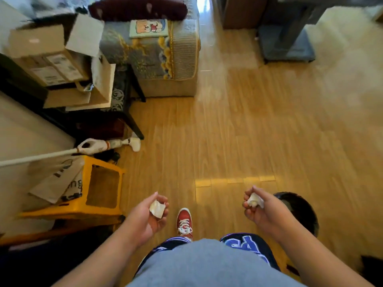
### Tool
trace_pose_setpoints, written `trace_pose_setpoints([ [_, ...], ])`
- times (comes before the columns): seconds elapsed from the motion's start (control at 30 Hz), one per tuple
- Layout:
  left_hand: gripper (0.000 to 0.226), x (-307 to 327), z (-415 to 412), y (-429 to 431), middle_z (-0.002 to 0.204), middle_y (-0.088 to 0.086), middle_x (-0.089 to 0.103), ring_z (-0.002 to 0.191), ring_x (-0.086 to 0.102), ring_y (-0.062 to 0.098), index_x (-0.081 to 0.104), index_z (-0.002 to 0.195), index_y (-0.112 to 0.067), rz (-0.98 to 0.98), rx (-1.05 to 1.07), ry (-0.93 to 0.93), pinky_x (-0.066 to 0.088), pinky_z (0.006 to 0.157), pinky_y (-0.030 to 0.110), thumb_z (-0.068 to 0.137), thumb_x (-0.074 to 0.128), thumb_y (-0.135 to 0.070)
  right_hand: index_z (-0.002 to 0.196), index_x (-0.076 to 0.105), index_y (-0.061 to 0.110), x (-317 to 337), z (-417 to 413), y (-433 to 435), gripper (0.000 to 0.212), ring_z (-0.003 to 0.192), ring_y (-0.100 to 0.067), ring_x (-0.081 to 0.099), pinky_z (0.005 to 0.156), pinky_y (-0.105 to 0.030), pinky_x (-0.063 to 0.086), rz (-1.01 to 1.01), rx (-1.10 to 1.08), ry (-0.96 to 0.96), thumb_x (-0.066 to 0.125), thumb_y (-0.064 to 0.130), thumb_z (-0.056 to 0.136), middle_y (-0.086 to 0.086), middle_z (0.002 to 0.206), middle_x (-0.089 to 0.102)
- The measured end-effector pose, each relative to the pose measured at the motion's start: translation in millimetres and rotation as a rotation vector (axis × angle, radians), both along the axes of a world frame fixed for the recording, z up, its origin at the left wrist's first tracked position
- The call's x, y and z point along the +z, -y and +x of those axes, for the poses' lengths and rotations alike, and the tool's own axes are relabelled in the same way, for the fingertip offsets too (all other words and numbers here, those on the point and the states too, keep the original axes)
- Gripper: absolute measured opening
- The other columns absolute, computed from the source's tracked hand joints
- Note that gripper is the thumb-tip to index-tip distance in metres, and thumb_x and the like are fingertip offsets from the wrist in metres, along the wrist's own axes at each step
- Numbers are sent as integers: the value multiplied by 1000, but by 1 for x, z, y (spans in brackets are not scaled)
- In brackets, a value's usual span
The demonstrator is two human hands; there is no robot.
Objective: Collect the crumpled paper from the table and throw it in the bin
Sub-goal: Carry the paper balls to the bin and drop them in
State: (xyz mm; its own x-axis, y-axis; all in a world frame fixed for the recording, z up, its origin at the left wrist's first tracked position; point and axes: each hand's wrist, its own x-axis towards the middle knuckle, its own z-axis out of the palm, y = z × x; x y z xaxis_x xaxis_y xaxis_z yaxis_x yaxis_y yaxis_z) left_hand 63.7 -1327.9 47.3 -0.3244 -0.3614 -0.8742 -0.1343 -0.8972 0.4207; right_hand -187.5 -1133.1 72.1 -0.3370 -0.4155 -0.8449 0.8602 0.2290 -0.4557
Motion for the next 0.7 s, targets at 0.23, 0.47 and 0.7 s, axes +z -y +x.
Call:
trace_pose_setpoints([
  [0.23,37,26,-165,61,66,4,63,57,59,14,70,70,-15,25,-319,-98,45,45,23,95,50,-34,76,58,13,1,-64,-22,31,55,-15,51,40,-21,43,19,-397,93,48,33,97,-5,75,53],
  [0.47,34,39,-352,53,64,2,61,59,54,13,63,71,-16,10,-546,-159,44,45,22,96,48,-33,76,59,10,-10,-143,-55,29,55,-17,51,40,-22,43,107,-630,91,51,30,96,-5,59,62],
  [0.7,29,41,-485,38,68,3,61,59,56,13,63,77,-15,41,-638,-131,47,44,24,95,50,-34,73,59,10,-13,-258,-71,31,42,-16,55,36,-21,43,90,-724,128,50,29,96,-6,55,60],
])
